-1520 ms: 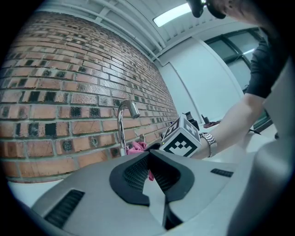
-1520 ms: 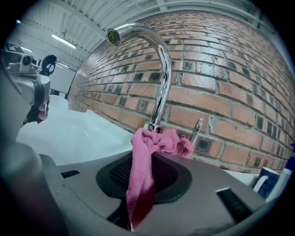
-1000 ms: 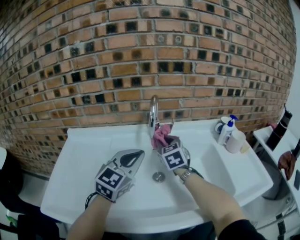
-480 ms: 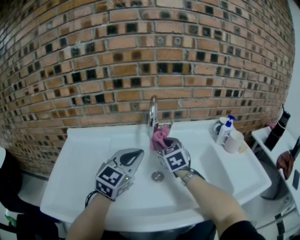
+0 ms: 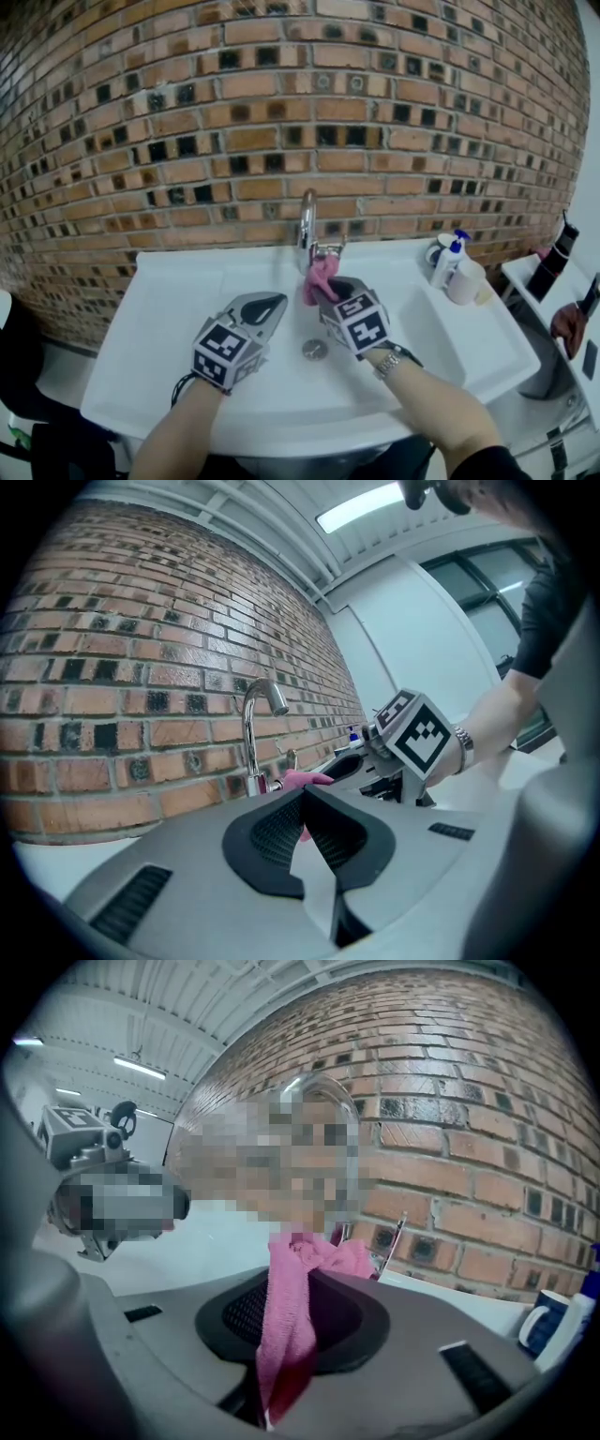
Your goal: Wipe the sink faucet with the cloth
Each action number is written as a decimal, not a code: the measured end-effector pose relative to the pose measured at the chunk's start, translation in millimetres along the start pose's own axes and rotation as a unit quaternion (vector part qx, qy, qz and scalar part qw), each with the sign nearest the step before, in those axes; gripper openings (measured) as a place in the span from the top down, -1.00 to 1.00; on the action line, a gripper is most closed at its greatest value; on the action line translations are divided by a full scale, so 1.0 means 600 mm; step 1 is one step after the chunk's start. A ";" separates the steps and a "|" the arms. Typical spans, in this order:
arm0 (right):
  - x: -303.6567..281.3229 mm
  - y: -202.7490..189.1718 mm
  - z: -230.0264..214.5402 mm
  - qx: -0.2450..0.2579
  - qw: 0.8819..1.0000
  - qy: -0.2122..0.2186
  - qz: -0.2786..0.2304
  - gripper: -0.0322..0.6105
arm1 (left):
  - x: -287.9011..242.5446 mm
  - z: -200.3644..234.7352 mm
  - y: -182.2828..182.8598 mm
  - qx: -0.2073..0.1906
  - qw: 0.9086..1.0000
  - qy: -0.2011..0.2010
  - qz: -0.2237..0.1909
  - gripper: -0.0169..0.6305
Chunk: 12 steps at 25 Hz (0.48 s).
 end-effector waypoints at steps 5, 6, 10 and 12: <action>0.028 0.010 0.019 0.005 0.999 0.038 -0.017 0.60 | 0.000 0.002 -0.003 0.008 1.000 -0.003 -0.009 0.92; 0.033 0.011 0.022 0.005 0.999 0.048 -0.021 0.60 | -0.001 0.002 -0.003 0.011 1.000 -0.005 -0.010 0.92; 0.054 0.015 0.033 0.004 0.995 0.089 -0.038 0.60 | -0.004 -0.001 -0.002 0.018 1.000 -0.018 -0.014 0.76; 0.064 0.019 0.037 0.005 0.993 0.108 -0.045 0.60 | -0.003 -0.001 -0.001 0.026 0.999 -0.023 -0.017 0.67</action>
Point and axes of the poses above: the fingertips, and each gripper's own axes: x backward along the fingers, z to its left, y out of its top, the point moved 9 cm from there along x, backward along the fingers, and after that the axes turned 14 degrees about -x, right-handed, at the moved point
